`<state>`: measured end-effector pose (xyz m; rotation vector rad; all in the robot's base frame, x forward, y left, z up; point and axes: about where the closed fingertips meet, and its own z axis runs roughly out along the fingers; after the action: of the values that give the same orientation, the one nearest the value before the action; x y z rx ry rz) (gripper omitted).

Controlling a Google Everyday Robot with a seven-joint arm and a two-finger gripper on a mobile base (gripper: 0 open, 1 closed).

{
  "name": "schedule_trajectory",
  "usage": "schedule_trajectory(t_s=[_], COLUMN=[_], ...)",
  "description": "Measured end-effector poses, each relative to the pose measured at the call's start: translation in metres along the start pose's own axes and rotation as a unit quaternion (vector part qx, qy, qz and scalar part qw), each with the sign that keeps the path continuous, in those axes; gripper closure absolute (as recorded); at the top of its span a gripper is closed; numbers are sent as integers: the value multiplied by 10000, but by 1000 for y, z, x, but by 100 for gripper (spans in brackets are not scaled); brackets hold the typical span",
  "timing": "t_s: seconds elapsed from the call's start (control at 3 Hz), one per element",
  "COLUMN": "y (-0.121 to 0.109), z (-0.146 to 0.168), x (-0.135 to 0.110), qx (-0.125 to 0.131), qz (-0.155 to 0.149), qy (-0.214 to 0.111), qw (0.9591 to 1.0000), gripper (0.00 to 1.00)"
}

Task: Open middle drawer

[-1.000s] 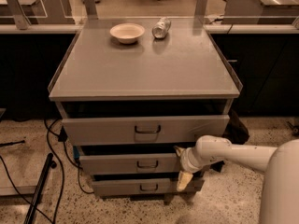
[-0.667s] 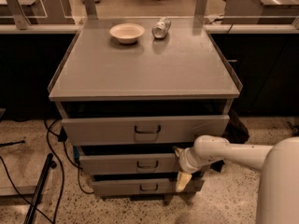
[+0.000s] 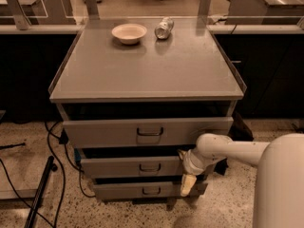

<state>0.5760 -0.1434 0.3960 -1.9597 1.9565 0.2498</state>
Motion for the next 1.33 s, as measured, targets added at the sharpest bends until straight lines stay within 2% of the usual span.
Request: schedule_trajectory(t_s=[0.67,1.33], y=[19,58], z=[-13,-33], x=[7,2], qx=[-646,-1424], qz=[399,568], qy=[142,-81], qw=[9970,9881], gripper=[0,0])
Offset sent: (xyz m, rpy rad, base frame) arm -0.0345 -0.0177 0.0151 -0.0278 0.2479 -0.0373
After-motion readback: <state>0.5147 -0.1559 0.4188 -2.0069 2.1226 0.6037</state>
